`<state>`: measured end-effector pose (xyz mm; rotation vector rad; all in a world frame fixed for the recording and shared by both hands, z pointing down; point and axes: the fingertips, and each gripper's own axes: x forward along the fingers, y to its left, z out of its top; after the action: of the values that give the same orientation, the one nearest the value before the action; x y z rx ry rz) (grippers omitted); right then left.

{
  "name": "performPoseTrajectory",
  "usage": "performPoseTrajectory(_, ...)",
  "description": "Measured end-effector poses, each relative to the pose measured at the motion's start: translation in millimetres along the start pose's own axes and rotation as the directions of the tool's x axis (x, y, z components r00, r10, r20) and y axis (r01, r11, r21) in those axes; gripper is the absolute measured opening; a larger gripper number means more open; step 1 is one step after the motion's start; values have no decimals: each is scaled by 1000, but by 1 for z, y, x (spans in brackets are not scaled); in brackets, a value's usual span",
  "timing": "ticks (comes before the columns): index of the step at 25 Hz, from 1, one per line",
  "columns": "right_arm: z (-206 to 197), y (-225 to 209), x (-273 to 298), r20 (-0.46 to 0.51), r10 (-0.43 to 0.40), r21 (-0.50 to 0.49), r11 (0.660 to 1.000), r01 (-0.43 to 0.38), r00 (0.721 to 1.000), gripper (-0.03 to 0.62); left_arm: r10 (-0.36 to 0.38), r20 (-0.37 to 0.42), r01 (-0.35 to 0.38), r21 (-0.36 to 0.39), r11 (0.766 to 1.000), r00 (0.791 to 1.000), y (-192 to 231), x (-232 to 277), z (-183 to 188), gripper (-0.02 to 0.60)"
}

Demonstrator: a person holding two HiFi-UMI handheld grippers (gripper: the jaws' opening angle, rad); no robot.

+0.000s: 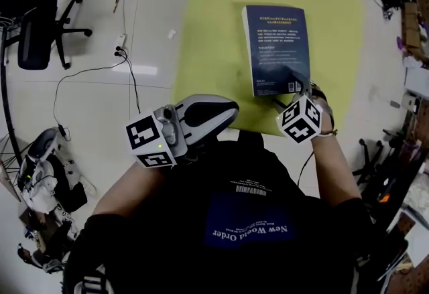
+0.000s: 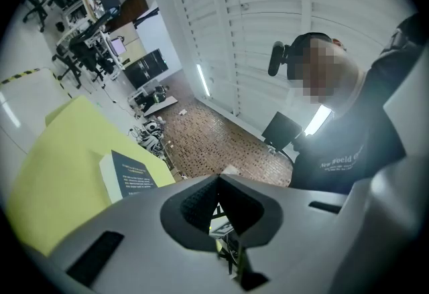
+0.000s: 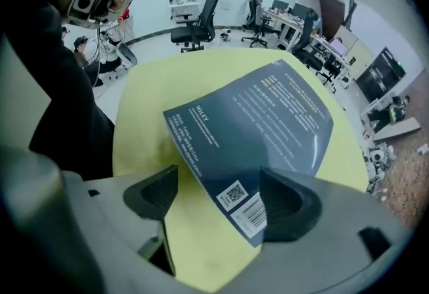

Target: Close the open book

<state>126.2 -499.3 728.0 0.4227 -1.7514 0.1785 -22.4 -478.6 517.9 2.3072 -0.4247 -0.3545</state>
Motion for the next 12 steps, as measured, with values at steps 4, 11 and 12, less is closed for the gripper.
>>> performPoseTrajectory(4,10,-5,-13,116,96,163,980,-114,989,356,6,2,-6,30,1000,1000,-6,4,15,6)
performPoseTrajectory(11,54,-33,-104,560,75,358,876,-323,825,356,52,6,-52,109,993,999,-20,13,49,6)
performPoseTrajectory(12,58,-41,-123,622,54,380,851,-362,781,356,58,3,-58,124,991,998,-24,15,55,6)
